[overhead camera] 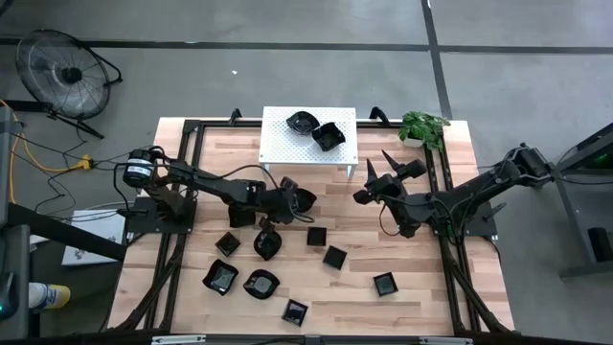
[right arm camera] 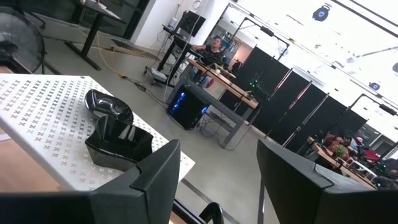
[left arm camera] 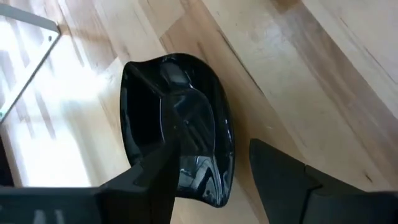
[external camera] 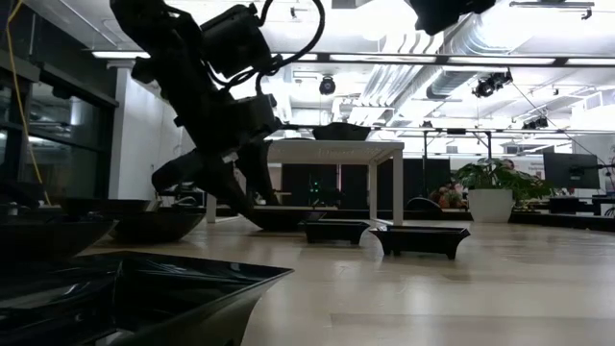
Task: Pick & Place Mini shaped plates
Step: Stack the black leaf-shaped plate on top of the black leaf-shaped plate on the shelf
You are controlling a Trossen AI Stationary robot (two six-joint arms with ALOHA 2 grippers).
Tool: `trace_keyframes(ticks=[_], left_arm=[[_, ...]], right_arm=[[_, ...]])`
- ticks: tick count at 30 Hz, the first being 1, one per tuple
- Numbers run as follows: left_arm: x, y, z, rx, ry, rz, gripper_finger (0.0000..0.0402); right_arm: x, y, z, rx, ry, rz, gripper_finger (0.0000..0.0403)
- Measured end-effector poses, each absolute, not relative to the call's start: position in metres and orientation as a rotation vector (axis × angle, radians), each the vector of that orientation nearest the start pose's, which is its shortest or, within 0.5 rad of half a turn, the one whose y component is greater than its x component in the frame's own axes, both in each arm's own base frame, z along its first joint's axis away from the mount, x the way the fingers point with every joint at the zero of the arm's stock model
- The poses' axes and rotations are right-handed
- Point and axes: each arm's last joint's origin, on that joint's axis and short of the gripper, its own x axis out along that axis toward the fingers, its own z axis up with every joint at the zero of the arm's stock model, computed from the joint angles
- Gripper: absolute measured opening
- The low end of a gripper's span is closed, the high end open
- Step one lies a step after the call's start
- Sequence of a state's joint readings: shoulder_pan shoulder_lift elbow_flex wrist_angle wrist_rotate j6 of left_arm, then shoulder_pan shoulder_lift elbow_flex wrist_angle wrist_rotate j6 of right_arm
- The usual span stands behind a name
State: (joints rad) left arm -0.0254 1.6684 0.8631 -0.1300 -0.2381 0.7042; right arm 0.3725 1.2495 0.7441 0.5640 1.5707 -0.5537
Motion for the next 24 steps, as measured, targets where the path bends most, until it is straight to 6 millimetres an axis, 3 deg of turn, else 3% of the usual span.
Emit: trace_keyframes(ticks=[15, 24], left_arm=[[0.319, 0.007, 0.140, 0.750, 1.006, -0.144, 0.0184], [0.318, 0.007, 0.140, 0.748, 1.015, -0.129, 0.0121]], right_arm=[[0.241, 0.065, 0.292, -0.435, 0.295, -1.165, 0.0209], [0.241, 0.065, 0.292, -0.437, 0.296, -1.164, 0.0209]])
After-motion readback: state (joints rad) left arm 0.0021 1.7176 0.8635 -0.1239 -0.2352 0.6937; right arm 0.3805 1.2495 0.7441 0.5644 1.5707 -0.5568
